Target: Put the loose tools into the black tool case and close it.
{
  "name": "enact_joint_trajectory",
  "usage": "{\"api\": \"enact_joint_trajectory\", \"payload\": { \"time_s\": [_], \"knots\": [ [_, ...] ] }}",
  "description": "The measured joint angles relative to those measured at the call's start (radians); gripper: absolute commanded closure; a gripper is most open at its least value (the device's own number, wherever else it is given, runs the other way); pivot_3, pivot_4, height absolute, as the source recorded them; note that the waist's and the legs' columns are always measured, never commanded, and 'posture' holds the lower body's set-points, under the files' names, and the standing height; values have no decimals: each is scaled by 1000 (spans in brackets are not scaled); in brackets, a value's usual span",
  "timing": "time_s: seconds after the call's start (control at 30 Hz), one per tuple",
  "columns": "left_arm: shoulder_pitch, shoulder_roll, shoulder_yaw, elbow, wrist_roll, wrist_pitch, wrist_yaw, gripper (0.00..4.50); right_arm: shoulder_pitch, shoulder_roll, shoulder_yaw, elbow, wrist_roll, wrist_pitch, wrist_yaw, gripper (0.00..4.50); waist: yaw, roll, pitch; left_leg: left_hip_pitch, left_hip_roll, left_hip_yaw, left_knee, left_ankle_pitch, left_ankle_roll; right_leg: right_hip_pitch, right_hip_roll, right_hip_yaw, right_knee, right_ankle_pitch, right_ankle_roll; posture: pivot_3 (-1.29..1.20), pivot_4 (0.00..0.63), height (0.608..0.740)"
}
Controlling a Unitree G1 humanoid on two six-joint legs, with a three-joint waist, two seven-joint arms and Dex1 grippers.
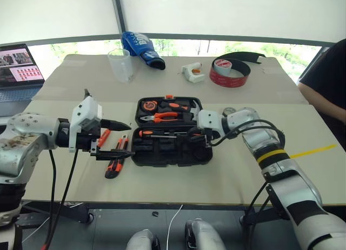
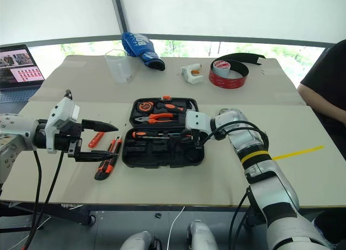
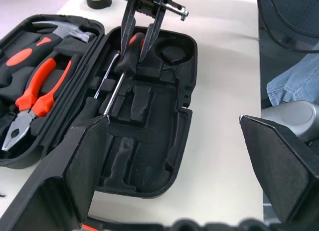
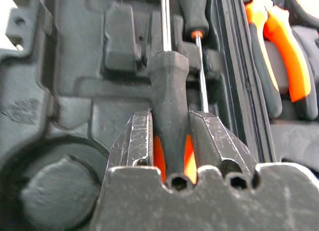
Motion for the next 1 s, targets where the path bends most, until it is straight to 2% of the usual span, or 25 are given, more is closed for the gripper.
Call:
{"api": "enact_joint_trajectory", "payload": {
  "time_s": [0.03, 0.13, 0.2, 0.37, 0.43, 0.47, 0.67, 1.0],
  "knots": [
    [-2, 0, 0, 1, 0, 0, 0, 0, -4, 0, 3, 8, -10, -3, -4, 2704, 0, 0, 0, 0, 0, 0, 0, 0, 0, 0, 0, 0, 0, 0, 0, 0, 150, 730],
    [-4, 0, -1, 5, 1, 0, 0, 0, -15, -1, 3, 23, -16, -5, -15, 1888, -1, 0, 0, 0, 0, 0, 0, 0, 0, 0, 0, 0, 0, 0, 0, 0, 150, 730],
    [-5, 0, -1, 7, 2, 0, 1, 0, -25, 1, -4, 23, -12, 0, -12, 1185, -2, 0, 0, 0, 0, 0, 0, 0, 0, 0, 0, 0, 0, 0, 0, 0, 150, 730],
    [-14, -1, -12, 13, 8, -1, -1, 0, -26, 36, -43, -36, 67, 81, 12, 1202, -3, 0, 0, 0, 0, 0, 0, 0, 0, -1, 0, 0, 0, 0, 0, 0, 150, 730],
    [-17, -1, -13, 17, 9, -1, -1, 0, -26, 54, -56, -59, 96, 128, 12, 2211, -2, 0, 0, -1, 0, 0, 0, 0, 0, -1, 0, 0, 0, 0, 0, 0, 150, 730],
    [-18, -1, -14, 20, 9, -1, -2, 0, -24, 63, -60, -71, 105, 148, 11, 2408, -2, 0, 0, 0, 0, 0, 0, 0, 0, -1, 0, 0, 0, 0, 0, 0, 150, 730],
    [-20, -2, -24, 32, 19, -2, -3, 0, 19, 95, -57, -103, 103, 199, -17, 4460, -1, 0, 0, -1, 0, 0, 0, 0, 0, -1, 0, -1, 0, 0, 0, 0, 150, 730],
    [-20, -6, -26, 31, 28, -2, -3, 0, 8, 117, 8, -11, 12, 150, -126, 4460, -7, 0, 0, 0, 0, 0, 0, 0, 0, 0, 0, 0, 1, 0, 0, 0, 150, 730]
  ]
}}
